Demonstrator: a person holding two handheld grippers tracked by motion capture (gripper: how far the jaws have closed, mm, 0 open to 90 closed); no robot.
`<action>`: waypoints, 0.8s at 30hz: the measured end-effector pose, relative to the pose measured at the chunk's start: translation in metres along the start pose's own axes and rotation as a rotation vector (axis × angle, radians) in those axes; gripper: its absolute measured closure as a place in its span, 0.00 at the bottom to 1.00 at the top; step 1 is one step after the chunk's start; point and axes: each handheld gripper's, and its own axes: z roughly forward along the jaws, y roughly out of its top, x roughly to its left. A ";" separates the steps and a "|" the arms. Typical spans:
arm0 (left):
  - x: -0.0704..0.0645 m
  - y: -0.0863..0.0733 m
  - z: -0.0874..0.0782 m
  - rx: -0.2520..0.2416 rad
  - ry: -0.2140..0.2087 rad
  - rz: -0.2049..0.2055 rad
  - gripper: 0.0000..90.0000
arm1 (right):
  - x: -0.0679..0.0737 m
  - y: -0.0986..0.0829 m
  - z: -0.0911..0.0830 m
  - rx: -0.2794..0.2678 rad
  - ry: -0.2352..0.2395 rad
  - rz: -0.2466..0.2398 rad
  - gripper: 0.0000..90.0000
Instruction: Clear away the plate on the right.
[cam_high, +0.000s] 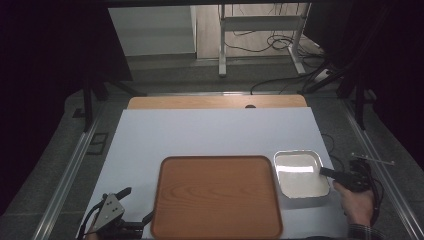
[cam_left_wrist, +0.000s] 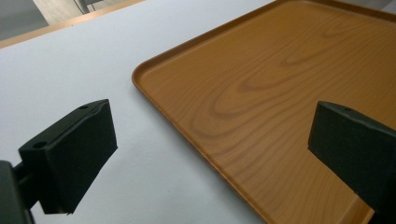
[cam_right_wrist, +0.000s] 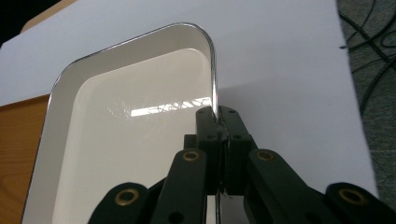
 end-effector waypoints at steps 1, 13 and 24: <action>0.000 0.000 0.000 0.000 0.000 0.000 0.01 | 0.002 0.000 0.000 0.001 0.006 0.000 0.98; 0.000 0.000 0.000 0.000 0.001 0.000 0.01 | 0.023 0.001 0.007 0.010 0.039 -0.038 0.98; 0.000 0.000 0.000 0.000 0.000 0.002 0.01 | 0.045 -0.001 0.016 0.030 0.085 -0.055 0.98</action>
